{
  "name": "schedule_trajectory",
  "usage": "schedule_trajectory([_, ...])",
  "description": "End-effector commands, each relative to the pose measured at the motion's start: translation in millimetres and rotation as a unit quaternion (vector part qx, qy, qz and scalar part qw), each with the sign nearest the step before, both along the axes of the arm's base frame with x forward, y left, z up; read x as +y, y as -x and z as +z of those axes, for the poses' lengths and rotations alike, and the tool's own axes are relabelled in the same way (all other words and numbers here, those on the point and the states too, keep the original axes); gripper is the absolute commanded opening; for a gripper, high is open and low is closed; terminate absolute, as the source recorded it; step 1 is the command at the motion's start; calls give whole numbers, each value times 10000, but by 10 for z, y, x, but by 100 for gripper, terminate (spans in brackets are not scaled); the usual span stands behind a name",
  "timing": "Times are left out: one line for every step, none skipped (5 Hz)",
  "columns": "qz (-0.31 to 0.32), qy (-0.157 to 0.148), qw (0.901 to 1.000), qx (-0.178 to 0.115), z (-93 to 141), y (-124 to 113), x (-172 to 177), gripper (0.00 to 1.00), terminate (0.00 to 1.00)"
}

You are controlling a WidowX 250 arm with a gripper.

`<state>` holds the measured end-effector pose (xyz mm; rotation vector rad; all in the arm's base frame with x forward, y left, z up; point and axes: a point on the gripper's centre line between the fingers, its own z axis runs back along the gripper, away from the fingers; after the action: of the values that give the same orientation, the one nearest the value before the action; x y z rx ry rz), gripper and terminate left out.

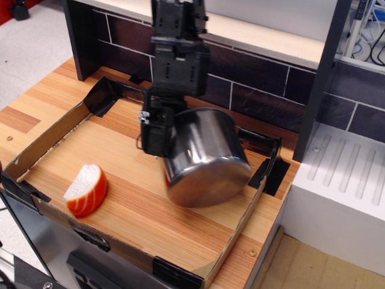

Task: Upright metal pot

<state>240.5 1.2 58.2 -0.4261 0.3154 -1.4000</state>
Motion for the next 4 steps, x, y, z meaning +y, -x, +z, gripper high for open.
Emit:
schedule_trajectory([-251, -668, 9766, -2027, 165, 153, 82, 0, 0])
schedule_trajectory([-353, -879, 9624, -2547, 168, 219, 122, 0, 0])
schedule_trajectory([-440, -1159, 9457, -3005, 139, 270, 222, 0, 0])
schedule_trajectory([-575, -1317, 9307, -3363, 81, 306, 240, 0, 0])
